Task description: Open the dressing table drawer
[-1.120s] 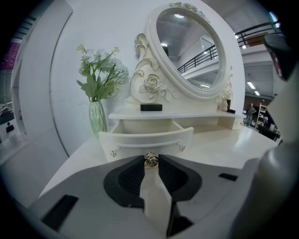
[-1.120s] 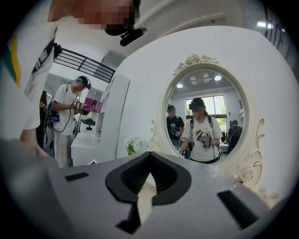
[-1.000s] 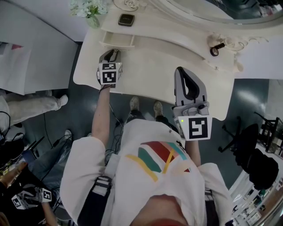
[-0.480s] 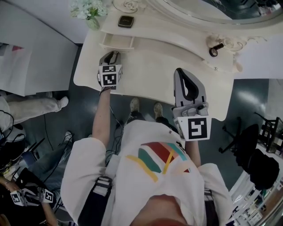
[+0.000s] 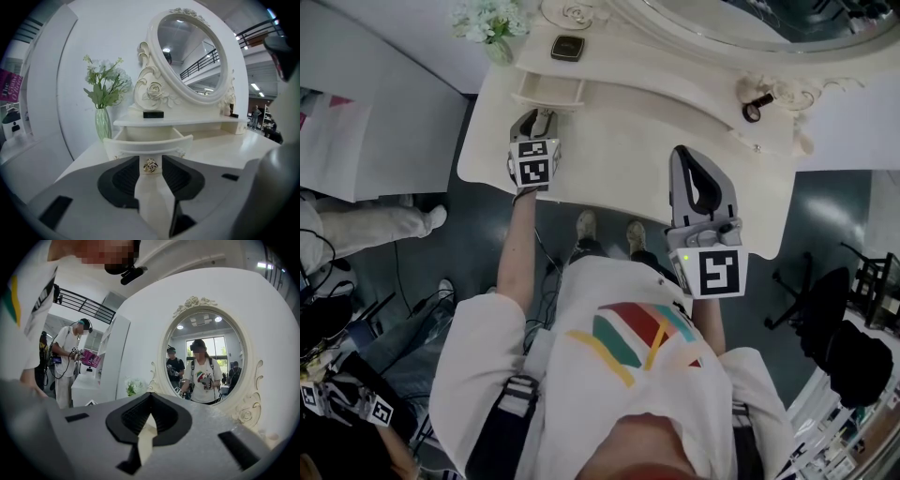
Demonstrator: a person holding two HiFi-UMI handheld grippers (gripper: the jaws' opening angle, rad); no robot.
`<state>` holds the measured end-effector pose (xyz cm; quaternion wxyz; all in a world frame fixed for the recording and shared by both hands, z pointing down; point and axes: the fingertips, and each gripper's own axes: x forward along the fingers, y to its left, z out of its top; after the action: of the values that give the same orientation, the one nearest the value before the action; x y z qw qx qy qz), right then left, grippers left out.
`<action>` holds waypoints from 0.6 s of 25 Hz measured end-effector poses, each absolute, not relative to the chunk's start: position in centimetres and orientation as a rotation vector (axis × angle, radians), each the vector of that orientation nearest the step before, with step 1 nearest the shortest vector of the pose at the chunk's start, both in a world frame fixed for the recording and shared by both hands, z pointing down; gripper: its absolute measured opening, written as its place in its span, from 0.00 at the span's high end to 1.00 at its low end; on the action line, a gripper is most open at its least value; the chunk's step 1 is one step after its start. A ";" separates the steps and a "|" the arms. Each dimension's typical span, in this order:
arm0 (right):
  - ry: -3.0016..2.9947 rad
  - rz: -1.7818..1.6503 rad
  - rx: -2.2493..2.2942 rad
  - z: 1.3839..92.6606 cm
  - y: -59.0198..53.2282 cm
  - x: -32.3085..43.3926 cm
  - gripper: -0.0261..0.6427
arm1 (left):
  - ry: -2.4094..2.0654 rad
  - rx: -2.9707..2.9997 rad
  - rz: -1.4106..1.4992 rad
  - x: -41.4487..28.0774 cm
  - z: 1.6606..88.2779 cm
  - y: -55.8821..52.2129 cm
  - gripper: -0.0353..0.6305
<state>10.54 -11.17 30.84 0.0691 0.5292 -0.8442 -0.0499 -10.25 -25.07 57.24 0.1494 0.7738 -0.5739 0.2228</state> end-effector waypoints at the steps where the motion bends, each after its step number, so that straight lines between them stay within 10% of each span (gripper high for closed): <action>1: -2.545 -0.154 1.596 30.8 -11.2 10.6 0.96 | -1.656 2.226 0.632 -10.2 56.9 -25.1 0.75; 15: -2.589 -0.307 1.679 26.7 -12.5 12.8 0.96 | -1.866 2.451 0.317 -7.1 39.7 -26.4 0.86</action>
<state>12.75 -12.48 26.67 0.0202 0.5412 -0.8348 -0.0989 -7.15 -26.39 39.68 0.0223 0.7913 -0.6023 0.1024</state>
